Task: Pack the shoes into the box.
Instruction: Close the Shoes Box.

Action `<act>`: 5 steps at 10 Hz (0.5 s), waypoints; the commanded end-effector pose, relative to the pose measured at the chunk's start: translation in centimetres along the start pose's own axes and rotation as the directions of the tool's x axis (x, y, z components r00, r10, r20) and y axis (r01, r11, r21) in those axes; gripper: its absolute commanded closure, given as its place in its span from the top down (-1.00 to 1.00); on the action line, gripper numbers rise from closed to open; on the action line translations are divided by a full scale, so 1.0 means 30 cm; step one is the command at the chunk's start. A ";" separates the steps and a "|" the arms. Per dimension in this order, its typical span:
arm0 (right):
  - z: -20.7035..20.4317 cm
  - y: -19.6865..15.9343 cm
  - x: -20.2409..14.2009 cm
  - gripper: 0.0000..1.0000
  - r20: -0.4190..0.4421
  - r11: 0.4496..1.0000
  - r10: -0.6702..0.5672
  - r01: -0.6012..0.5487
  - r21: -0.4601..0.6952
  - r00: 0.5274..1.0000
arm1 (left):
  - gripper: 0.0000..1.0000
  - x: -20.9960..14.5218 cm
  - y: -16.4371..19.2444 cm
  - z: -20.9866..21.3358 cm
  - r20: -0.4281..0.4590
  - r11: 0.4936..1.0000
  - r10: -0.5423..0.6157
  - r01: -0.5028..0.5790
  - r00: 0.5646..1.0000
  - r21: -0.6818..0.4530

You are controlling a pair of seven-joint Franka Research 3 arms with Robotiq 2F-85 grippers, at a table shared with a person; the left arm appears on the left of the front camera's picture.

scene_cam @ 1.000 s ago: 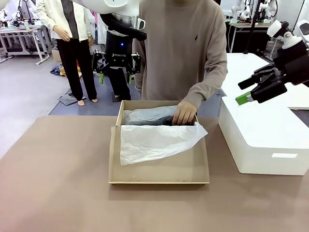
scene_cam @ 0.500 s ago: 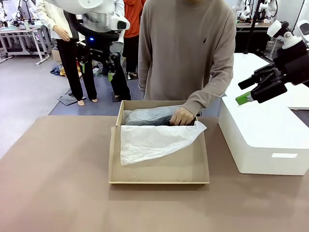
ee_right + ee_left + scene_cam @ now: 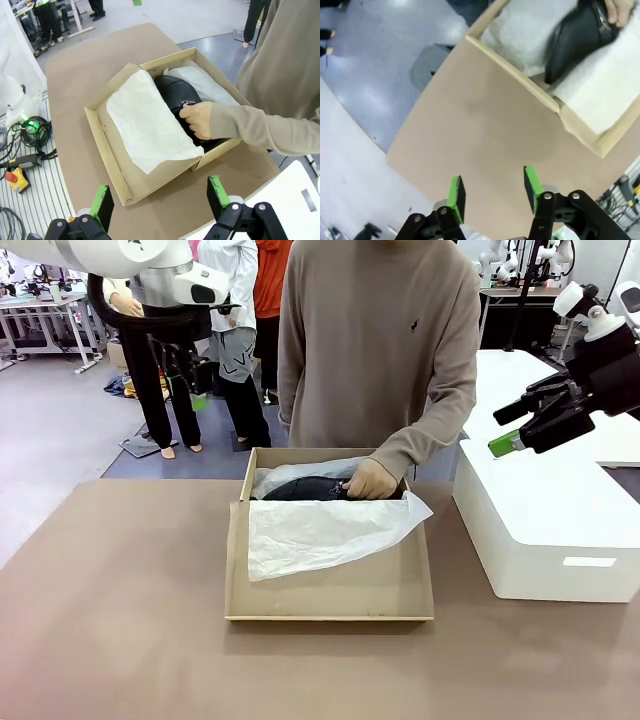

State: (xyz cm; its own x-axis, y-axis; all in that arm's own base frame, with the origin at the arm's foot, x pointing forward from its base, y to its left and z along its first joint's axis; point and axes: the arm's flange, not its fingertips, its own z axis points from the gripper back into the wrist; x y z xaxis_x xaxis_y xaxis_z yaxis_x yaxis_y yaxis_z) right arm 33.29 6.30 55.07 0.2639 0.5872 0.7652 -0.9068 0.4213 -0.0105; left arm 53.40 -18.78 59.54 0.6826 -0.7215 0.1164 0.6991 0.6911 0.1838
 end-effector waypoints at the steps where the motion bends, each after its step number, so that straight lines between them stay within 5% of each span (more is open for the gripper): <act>1: -0.002 -0.014 0.004 1.00 0.036 1.000 0.021 -0.022 0.016 0.999 | -0.77 -0.042 0.036 0.009 -0.023 0.993 -0.114 0.113 0.993 -0.030; 2: -0.002 -0.014 0.004 1.00 0.036 1.000 0.021 -0.022 0.016 0.999 | -1.00 -0.052 0.045 0.005 -0.012 0.981 -0.187 0.186 0.982 -0.044; 5: -0.002 -0.014 0.004 1.00 0.036 1.000 0.021 -0.022 0.016 0.999 | -1.00 -0.071 0.047 -0.013 0.037 0.951 -0.297 0.300 0.954 -0.078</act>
State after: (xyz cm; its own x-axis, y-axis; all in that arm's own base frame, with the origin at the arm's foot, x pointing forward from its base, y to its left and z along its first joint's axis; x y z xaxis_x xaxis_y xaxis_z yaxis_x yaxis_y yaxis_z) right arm 33.29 6.30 55.07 0.2640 0.5873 0.7651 -0.9069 0.4212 -0.0104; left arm 53.60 -17.27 59.34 0.4622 -0.8844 0.0644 0.8701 0.4664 0.1596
